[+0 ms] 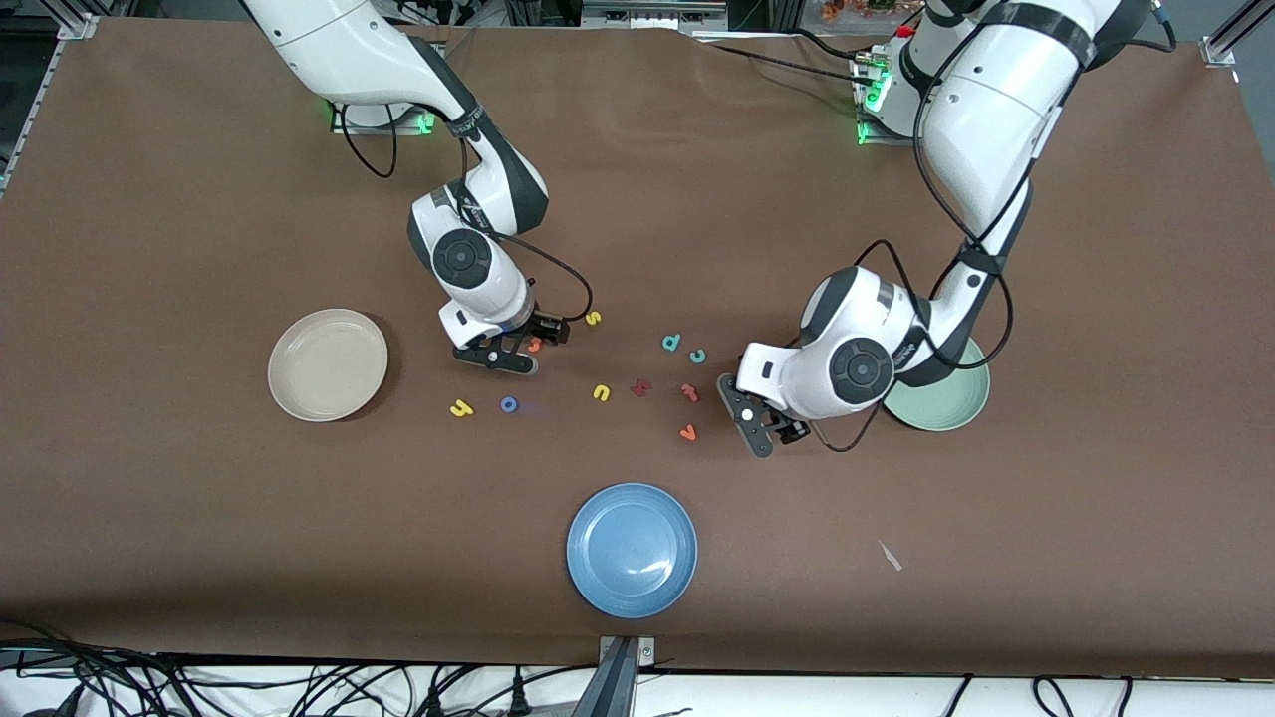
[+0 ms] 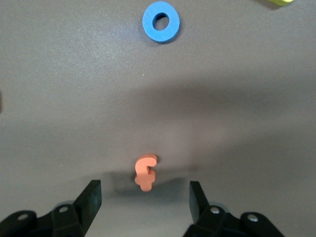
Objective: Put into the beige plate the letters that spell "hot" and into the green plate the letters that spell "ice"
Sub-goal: 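Reach the right gripper and the left gripper down toward the foam letters, then grasp the orange f with the right gripper while the left gripper grasps the pink letter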
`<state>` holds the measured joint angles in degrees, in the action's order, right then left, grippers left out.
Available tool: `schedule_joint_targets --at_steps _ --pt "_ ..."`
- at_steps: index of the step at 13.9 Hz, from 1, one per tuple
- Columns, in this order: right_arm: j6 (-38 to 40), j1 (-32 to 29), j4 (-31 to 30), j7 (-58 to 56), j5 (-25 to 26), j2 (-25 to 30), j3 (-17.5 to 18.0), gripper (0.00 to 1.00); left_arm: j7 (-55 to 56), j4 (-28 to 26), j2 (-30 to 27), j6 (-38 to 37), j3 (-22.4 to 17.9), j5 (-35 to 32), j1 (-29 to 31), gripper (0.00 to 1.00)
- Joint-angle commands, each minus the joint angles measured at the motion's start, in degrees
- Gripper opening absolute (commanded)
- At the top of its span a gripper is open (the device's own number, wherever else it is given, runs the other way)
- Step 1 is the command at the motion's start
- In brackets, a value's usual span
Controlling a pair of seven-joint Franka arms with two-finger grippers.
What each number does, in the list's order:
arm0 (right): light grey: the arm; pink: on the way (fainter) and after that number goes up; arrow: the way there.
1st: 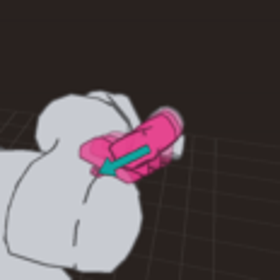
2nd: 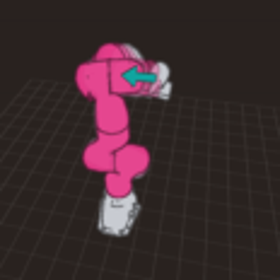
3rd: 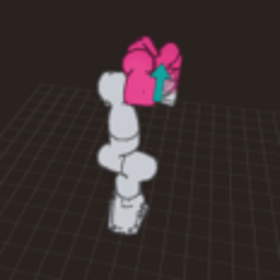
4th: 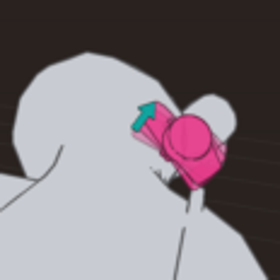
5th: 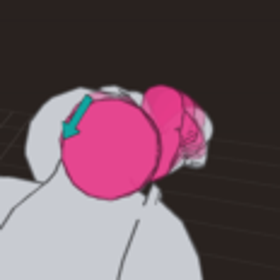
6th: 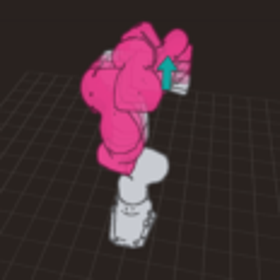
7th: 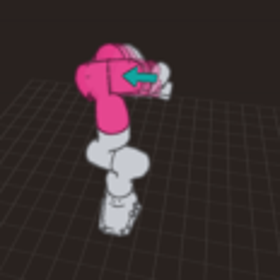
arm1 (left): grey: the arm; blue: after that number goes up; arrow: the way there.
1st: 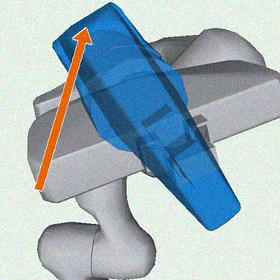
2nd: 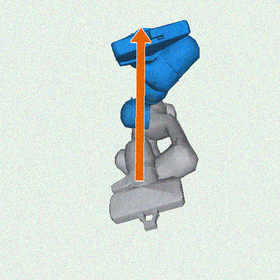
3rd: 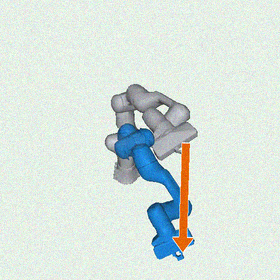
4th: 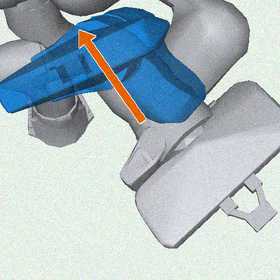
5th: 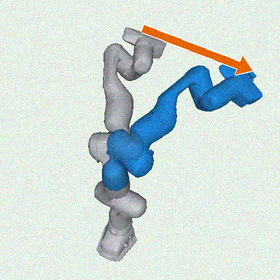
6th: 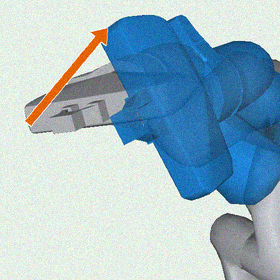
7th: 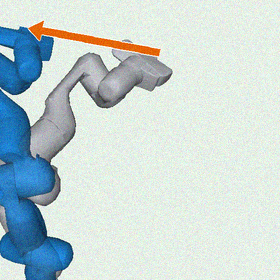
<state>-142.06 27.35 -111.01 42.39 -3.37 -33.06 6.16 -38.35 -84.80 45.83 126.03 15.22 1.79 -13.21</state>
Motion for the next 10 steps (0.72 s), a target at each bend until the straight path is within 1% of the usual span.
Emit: schedule_joint_targets --at_steps 1,2,4,5,10 --pt "-0.33 0.42 2.02 0.06 -0.06 -1.66 -0.09 0.77 -1.46 2.36 2.07 2.11 -0.45 -1.78 -1.56 0.65" --pt "-0.32 0.33 2.02 -0.03 -0.06 -1.74 -0.18 0.73 -1.72 2.36 2.08 2.11 -0.54 -1.87 -1.56 0.56" --pt "-0.41 0.25 2.02 -0.29 0.46 -2.01 -0.18 0.64 -1.72 2.36 1.99 2.11 -0.45 -5.02 -1.56 0.53" --pt "-0.41 0.16 2.02 -0.64 0.47 -2.27 -0.18 0.59 -1.64 2.36 2.07 2.11 -0.37 -5.56 -1.73 0.53" --pt "-0.41 0.16 2.11 -0.3 0.29 -2.36 -0.27 0.18 -2.42 1.92 2.42 2.11 -0.45 -6.96 -2.17 0.53"
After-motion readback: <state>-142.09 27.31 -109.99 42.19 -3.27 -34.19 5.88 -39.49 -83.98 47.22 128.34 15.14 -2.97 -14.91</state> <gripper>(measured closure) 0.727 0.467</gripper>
